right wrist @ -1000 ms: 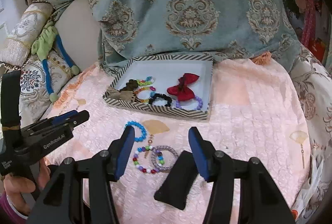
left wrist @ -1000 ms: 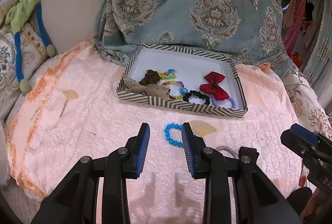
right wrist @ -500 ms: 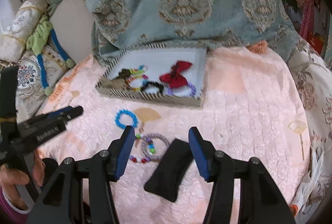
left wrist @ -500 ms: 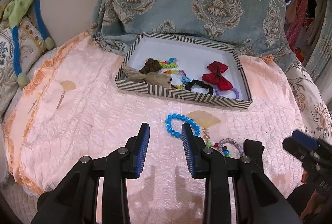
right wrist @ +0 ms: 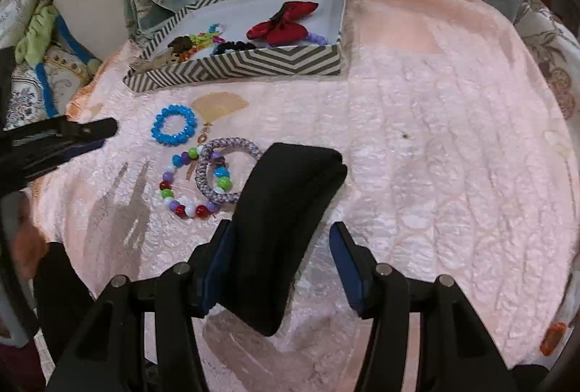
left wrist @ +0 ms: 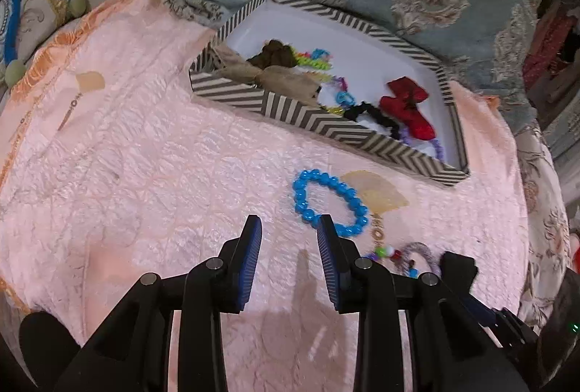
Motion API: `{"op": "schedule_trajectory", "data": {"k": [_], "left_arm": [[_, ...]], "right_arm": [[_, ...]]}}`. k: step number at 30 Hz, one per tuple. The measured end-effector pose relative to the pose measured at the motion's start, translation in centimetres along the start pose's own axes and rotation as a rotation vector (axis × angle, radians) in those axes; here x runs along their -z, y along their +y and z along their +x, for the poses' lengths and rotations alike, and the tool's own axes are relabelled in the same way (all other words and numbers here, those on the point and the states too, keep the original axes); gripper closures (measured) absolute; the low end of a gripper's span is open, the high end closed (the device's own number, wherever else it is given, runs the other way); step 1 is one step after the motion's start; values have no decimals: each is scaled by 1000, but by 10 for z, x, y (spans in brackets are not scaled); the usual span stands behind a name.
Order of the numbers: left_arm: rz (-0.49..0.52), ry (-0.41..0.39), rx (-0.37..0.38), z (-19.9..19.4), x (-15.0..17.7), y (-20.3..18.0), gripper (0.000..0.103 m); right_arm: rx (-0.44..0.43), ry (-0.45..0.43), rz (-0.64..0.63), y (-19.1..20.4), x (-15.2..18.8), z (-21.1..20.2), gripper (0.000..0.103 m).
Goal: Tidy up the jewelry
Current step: 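Grasp the black hair clip with right gripper while left grasps blue bead bracelet, then lower the blue bracelet into the box with left gripper while right drops the black clip there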
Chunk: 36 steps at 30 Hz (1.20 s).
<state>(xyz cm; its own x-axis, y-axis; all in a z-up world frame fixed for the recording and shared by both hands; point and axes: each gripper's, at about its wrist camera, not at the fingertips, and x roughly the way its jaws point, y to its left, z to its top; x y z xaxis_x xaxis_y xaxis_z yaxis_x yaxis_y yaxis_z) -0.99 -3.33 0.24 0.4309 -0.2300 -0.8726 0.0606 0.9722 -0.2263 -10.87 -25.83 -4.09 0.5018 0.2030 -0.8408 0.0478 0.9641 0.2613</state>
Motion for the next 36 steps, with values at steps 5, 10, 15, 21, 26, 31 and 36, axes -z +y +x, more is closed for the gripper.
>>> {"op": "schedule_trajectory", "data": {"k": [5,10,15,21,26,31,36], "left_arm": [[6,11,-33,19,-4,-4,88],[10,27,-45,34,-9,-8,88],[9,51,-51,49,-13,-12,88],[17,33,-47,58,-15,-14,88],[23,23,-36,60,-18,-10,103],[3,26,-2,50,-17,-4,103],[16,-3,32,30,-16,-6,103]], "right_arm": [[-24,-19,0,-6,-1,2,51],[-43,-23,6,-10,-5,6,51],[-66,-36,15,-14,-7,7,51],[-90,-57,30,-21,-4,5,68],[-104,-79,23,-22,-5,-2,84],[-101,-102,15,-21,-6,-12,86],[-113,-127,24,-22,-10,-25,86]]}}
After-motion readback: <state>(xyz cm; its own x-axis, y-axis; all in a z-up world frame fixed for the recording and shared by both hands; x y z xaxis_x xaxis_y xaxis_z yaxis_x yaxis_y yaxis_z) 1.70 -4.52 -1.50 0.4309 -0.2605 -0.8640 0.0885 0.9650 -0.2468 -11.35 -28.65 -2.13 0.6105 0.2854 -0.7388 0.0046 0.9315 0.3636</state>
